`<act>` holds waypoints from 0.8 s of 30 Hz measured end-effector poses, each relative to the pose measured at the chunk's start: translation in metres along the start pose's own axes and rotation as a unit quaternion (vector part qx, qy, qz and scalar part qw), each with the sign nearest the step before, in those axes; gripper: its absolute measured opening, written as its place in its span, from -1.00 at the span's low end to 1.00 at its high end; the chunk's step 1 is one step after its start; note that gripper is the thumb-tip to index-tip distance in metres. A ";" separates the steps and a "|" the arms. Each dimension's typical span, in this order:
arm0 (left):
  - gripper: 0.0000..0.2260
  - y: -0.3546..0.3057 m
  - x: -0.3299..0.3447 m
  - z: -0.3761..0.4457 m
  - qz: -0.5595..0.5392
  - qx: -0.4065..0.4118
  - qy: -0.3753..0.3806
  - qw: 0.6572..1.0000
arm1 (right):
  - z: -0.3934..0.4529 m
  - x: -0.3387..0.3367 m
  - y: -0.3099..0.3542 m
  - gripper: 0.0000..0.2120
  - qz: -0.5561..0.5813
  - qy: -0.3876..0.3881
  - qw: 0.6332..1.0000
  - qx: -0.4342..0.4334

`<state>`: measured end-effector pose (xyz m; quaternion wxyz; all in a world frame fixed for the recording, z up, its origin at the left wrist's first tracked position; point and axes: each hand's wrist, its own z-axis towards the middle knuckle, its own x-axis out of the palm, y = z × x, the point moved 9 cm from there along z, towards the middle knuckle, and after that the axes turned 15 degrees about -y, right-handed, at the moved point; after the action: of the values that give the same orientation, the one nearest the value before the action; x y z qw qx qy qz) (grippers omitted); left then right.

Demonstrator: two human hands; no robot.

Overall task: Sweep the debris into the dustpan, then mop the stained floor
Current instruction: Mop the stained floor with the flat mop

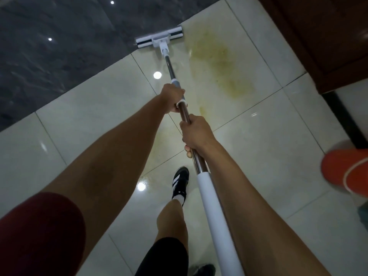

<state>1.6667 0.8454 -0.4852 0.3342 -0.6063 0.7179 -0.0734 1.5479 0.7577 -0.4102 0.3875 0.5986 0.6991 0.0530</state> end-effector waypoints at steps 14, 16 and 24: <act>-0.69 0.171 0.075 -0.154 0.118 0.067 0.074 0.988 | -0.137 -0.055 -0.203 -0.74 -0.004 -0.041 0.999 0.000; -0.74 0.209 0.084 -0.186 0.105 0.057 0.080 0.990 | -0.168 -0.064 -0.243 -0.76 0.005 -0.046 0.999 0.008; -0.85 0.347 0.122 -0.294 0.062 0.031 0.088 0.994 | -0.283 -0.103 -0.385 -0.81 0.038 -0.043 0.997 0.059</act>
<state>1.2092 0.7333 -0.4847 0.2927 -0.5413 0.7778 -0.1280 1.0682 0.6702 -0.3718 0.3795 0.6480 0.6604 0.0004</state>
